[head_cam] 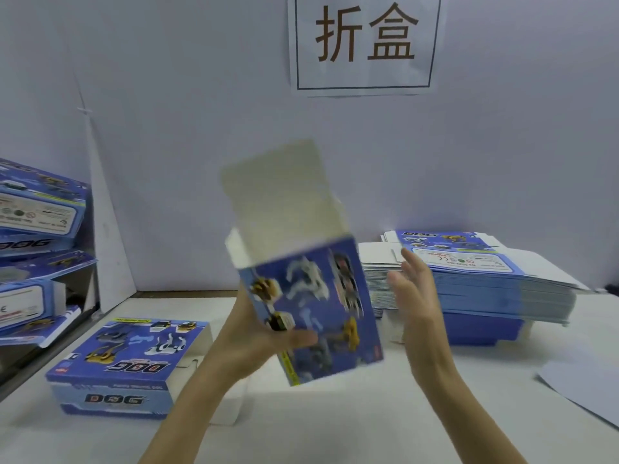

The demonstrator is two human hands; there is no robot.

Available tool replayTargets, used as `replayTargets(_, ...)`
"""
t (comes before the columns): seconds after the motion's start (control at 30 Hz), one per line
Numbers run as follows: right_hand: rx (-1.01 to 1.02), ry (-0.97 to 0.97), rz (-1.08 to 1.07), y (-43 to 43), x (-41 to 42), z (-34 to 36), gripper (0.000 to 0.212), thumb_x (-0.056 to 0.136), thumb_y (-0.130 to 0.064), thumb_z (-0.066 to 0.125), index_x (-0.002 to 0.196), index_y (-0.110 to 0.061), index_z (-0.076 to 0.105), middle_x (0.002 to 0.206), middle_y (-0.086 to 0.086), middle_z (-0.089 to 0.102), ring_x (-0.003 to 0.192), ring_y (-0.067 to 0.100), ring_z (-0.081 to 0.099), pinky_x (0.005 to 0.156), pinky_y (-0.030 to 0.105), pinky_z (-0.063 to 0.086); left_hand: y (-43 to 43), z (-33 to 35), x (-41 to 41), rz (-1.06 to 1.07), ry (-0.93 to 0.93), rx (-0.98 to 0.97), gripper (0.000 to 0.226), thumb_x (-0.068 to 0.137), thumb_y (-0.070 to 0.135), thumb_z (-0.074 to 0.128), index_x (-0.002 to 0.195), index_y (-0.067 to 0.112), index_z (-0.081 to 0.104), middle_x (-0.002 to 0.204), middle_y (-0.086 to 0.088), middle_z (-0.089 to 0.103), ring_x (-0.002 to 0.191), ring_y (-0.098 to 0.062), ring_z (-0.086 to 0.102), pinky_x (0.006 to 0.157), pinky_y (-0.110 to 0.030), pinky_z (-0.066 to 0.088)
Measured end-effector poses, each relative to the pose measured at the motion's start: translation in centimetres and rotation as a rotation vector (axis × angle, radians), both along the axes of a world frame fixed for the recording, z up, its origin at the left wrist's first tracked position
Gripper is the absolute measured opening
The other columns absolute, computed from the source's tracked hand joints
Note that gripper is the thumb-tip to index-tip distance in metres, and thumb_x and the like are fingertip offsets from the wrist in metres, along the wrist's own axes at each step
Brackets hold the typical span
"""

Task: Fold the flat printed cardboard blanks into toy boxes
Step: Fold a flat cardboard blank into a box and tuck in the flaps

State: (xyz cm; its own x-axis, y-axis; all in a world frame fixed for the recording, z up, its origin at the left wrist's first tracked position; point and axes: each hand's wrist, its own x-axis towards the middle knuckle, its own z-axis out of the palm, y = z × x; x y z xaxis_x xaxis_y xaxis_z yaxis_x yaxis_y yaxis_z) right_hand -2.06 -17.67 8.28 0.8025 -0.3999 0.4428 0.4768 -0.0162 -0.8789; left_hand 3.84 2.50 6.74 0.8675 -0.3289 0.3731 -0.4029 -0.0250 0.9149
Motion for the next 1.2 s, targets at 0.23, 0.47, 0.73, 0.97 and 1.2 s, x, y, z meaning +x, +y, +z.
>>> replayTargets(0.23,-0.133,0.14,0.094,-0.8,1.0,-1.2,0.035,0.089,-0.05,0.044,0.115,-0.033,0.059,0.111,-0.009,0.069,0.106,0.012,0.064,0.091,0.032,0.05,-1.7,-6.6,1.6,-0.088,0.171,0.293,0.11,0.054,0.015,0.094,0.142,0.028,0.029,0.127,0.006,0.057,0.107,-0.003,0.062,0.071,-0.012,0.052)
replayTargets(0.47,0.202,0.18,0.295,-2.5,2.0,-2.2,0.03,0.095,-0.024,0.046,0.123,-0.019,0.053,0.097,0.002,0.069,0.079,0.013,0.065,0.066,0.027,0.049,-1.9,-6.7,1.8,-0.091,0.13,0.304,0.109,0.057,0.016,0.092,0.14,0.037,0.024,0.13,0.006,0.05,0.111,-0.004,0.059,0.072,-0.013,0.053)
replayTargets(0.73,0.439,0.129,0.565,-3.8,2.1,-4.0,0.065,0.082,-0.02,0.046,0.143,-0.042,0.036,0.127,0.001,0.065,0.1,0.022,0.067,0.078,0.034,0.056,-1.9,-7.2,2.1,-0.088,0.173,0.318,0.109,0.057,0.012,0.092,0.141,0.032,0.026,0.129,0.003,0.053,0.103,0.001,0.062,0.067,-0.012,0.052)
replayTargets(0.97,0.18,0.359,0.731,-4.3,1.6,-4.8,0.064,0.08,-0.021,0.059,0.136,-0.043,0.037,0.131,-0.007,0.062,0.107,0.013,0.065,0.089,0.032,0.05,-2.0,-7.2,2.1,-0.106,0.165,0.297,0.109,0.055,0.013,0.092,0.14,0.03,0.027,0.13,0.001,0.052,0.103,-0.003,0.063,0.068,-0.017,0.054)
replayTargets(1.2,-0.348,-0.104,0.089,-4.3,0.7,-2.2,0.025,0.086,-0.018,0.055,0.101,-0.025,0.073,0.115,-0.012,0.07,0.116,0.006,0.06,0.092,0.019,0.049,-0.2,-3.9,0.7,-0.093,0.008,0.465,0.133,0.051,0.067,0.08,0.148,0.046,-0.008,0.151,0.019,0.014,0.136,-0.008,0.034,0.107,-0.038,0.042)
